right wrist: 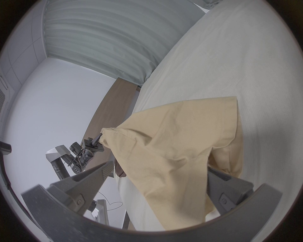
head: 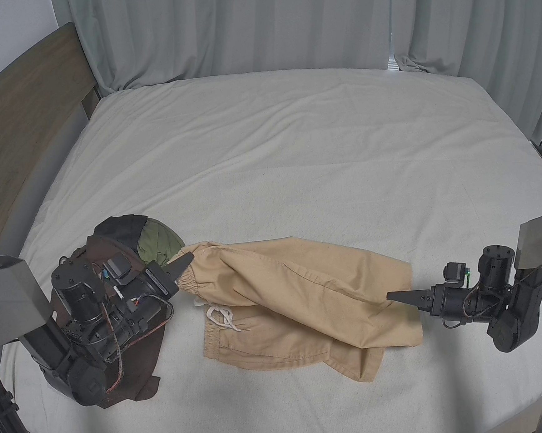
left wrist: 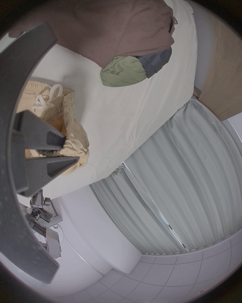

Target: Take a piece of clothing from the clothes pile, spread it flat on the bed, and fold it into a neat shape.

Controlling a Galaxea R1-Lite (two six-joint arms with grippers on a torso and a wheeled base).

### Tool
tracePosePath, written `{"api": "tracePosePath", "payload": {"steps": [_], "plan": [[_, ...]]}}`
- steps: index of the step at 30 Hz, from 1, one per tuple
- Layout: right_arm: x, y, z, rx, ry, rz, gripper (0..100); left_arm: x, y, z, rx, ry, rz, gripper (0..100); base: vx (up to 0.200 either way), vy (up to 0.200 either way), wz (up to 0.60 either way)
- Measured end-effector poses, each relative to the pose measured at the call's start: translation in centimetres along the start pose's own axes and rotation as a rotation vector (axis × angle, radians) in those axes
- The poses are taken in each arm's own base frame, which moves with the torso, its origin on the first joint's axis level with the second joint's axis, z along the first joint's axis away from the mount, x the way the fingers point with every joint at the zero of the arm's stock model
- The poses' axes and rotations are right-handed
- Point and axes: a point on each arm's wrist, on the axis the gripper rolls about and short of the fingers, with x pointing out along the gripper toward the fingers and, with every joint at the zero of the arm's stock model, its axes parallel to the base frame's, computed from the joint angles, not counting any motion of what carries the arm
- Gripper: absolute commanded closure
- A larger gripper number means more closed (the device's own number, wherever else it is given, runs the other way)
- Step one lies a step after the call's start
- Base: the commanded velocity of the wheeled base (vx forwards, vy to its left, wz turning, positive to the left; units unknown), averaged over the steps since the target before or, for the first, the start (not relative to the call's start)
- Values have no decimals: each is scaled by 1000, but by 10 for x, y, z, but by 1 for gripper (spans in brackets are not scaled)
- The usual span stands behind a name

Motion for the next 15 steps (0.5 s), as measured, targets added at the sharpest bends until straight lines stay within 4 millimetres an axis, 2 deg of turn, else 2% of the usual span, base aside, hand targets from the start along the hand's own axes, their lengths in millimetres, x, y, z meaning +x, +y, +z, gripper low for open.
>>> {"api": "tracePosePath", "payload": {"steps": [10, 15], "plan": [[20, -5, -4, -11, -9, -28, 0, 0, -1, 0, -1, -1, -2, 100, 0, 0, 0], [24, -7, -7, -7, -1, -29, 0, 0, -1, 0, -1, 0, -3, 100, 0, 0, 0]]}}
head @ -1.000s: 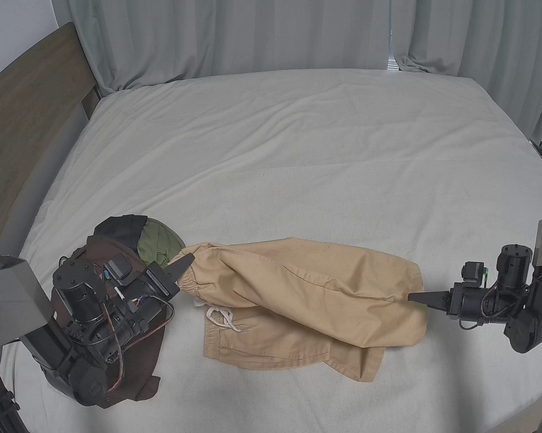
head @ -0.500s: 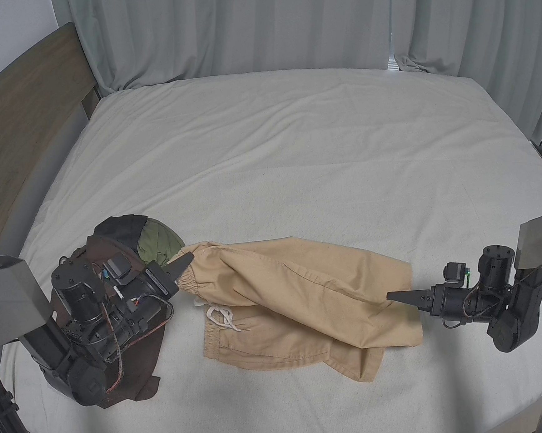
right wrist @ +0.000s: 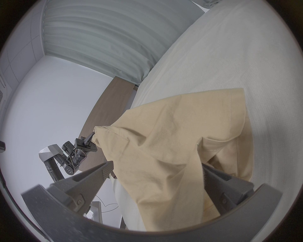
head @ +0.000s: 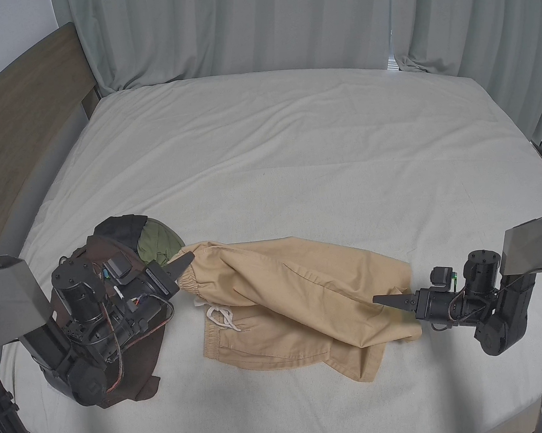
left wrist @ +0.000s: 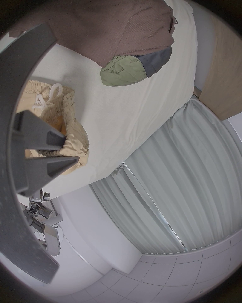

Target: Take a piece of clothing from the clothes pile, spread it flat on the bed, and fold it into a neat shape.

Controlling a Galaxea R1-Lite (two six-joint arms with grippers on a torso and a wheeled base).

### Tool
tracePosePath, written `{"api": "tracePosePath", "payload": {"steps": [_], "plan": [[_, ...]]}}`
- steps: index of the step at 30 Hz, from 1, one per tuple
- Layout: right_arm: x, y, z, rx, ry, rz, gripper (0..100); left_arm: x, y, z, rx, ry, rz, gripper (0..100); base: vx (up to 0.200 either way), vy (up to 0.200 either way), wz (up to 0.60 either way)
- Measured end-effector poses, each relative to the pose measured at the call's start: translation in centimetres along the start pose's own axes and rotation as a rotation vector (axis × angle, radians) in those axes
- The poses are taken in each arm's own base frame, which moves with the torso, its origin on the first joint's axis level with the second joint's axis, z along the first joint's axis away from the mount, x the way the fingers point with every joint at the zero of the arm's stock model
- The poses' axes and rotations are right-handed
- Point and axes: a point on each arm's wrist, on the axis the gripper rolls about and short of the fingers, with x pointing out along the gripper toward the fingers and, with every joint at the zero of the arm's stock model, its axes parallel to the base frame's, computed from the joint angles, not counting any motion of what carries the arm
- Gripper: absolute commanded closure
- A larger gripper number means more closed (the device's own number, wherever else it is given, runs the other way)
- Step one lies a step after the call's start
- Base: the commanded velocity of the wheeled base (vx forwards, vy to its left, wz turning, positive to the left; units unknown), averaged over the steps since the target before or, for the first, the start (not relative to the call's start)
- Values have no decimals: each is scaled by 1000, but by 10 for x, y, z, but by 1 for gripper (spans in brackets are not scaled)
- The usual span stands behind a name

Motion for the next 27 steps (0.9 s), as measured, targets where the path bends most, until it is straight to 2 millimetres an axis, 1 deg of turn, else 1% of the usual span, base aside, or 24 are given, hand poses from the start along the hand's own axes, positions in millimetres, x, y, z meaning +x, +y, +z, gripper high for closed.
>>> {"api": "tracePosePath", "payload": {"steps": [5, 9, 14, 20, 27], "plan": [[-1, -2, -2, 13, -1, -16, 0, 0, 0, 0, 0, 1, 0, 100, 0, 0, 0], [-5, -4, -6, 65, 4, -35, 0, 0, 0, 0, 0, 0, 0, 100, 0, 0, 0], [-5, -4, -7, 73, 7, -36, 0, 0, 0, 0, 1, -1, -1, 100, 0, 0, 0], [0, -5, -6, 65, -5, -44, 0, 0, 0, 1, 0, -2, 0, 100, 0, 0, 0], [11, -9, -9, 56, -17, -68, 0, 0, 0, 1, 0, -2, -1, 100, 0, 0, 0]]}}
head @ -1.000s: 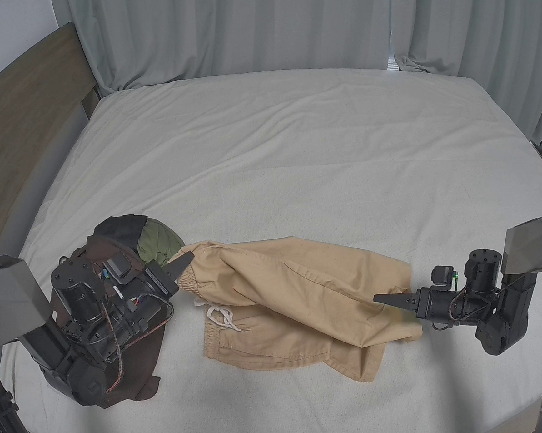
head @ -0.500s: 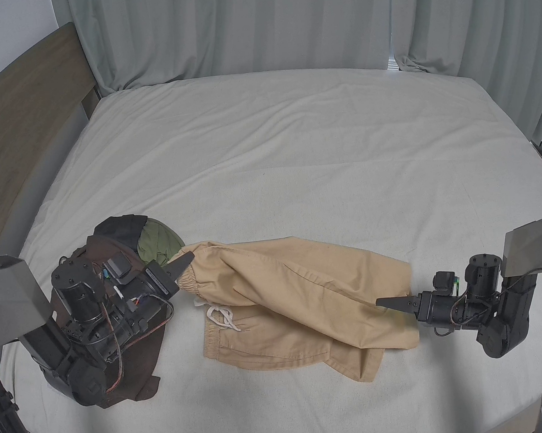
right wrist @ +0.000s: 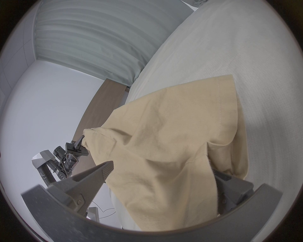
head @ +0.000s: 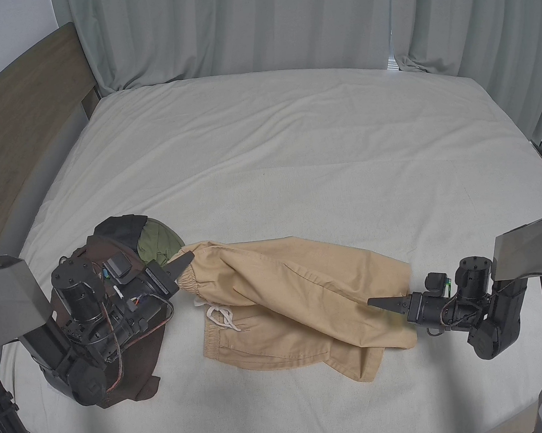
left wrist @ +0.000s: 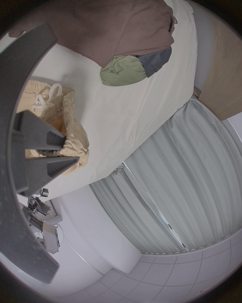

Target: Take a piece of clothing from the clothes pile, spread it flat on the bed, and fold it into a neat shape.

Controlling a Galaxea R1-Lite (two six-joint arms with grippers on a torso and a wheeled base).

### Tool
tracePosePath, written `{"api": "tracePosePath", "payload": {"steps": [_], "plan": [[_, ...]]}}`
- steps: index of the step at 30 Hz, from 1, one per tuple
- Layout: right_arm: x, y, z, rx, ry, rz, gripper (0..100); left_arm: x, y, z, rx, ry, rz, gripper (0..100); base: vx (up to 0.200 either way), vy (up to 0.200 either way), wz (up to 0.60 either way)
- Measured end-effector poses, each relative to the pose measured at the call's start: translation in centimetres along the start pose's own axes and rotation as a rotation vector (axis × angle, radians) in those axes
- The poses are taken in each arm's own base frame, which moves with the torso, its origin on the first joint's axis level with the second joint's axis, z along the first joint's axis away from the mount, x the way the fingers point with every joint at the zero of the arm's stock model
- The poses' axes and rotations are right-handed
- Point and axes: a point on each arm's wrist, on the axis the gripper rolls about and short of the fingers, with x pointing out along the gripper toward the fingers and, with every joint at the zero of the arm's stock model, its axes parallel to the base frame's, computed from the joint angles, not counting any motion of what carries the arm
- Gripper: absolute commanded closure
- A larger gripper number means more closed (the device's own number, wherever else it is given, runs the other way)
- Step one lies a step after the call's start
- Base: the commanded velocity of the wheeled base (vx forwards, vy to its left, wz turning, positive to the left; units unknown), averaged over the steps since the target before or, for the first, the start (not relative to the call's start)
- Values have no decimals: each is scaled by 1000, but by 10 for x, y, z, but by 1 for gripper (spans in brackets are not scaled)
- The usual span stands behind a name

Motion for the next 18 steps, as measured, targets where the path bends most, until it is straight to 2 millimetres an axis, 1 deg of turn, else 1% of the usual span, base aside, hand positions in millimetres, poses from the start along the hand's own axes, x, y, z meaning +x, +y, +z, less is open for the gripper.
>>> {"api": "tracePosePath", "payload": {"steps": [1, 11, 15, 18], "plan": [[1, 0, 0, 0, 0, 0, 100, 0, 0, 0, 0, 0, 0, 100, 0, 0, 0], [0, -2, 2, -2, -17, -12, 100, 1, -1, 1, 2, -4, -4, 100, 0, 0, 0], [-4, 4, 7, -11, -33, -6, 100, 2, -1, 2, 3, -10, -8, 100, 0, 0, 0], [-10, 12, 13, -19, -52, 2, 100, 4, -2, 4, 4, -17, -13, 100, 0, 0, 0]]}}
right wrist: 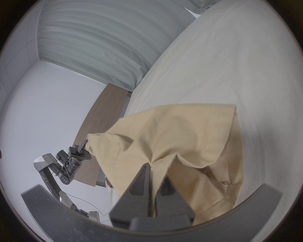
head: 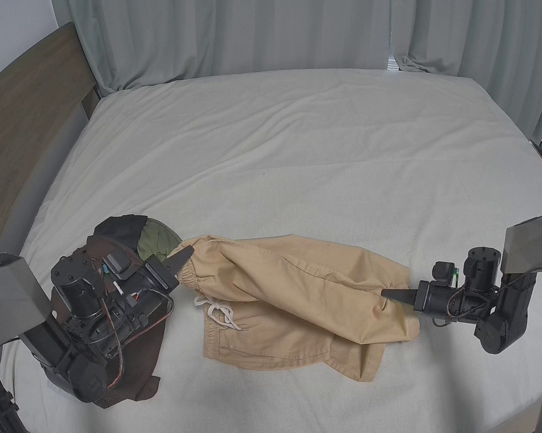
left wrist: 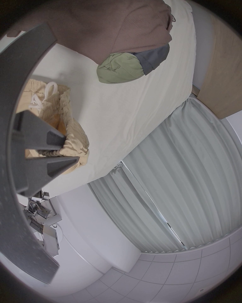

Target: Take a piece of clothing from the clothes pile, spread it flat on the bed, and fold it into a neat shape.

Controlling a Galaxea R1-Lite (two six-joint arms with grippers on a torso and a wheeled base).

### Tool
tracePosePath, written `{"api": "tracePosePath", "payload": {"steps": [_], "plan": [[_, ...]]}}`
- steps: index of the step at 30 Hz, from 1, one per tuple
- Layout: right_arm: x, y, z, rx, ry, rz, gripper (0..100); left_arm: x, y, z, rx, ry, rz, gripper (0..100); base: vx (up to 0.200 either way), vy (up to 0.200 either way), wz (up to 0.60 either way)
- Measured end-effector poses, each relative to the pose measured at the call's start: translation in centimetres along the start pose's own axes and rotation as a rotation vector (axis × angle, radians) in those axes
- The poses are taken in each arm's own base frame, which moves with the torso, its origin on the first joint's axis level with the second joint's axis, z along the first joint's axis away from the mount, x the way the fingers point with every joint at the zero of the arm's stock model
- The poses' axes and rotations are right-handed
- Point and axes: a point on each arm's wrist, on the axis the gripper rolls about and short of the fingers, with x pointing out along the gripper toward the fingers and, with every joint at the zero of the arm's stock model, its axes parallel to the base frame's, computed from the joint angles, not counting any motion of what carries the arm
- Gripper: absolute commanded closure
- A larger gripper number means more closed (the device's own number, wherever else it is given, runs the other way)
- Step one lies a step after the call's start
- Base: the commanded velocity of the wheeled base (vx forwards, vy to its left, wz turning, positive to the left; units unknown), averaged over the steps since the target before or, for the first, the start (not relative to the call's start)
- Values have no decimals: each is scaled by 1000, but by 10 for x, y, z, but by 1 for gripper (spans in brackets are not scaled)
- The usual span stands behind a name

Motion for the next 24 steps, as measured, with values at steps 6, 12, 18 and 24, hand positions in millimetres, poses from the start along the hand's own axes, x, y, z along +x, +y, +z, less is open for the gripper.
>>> {"api": "tracePosePath", "payload": {"steps": [6, 12, 18, 24], "plan": [[-13, 19, 13, -18, -40, 22, 100, 3, -1, 6, 6, -25, -9, 100, 0, 0, 0], [-23, 34, 20, -41, -65, 43, 100, 3, -2, 15, 14, -58, -17, 100, 0, 0, 0], [-28, 44, 24, -50, -71, 68, 0, 2, -4, 20, 19, -73, -23, 100, 0, 0, 0], [-28, 47, 25, -53, -75, 78, 0, 2, -4, 20, 18, -74, -24, 100, 0, 0, 0]]}}
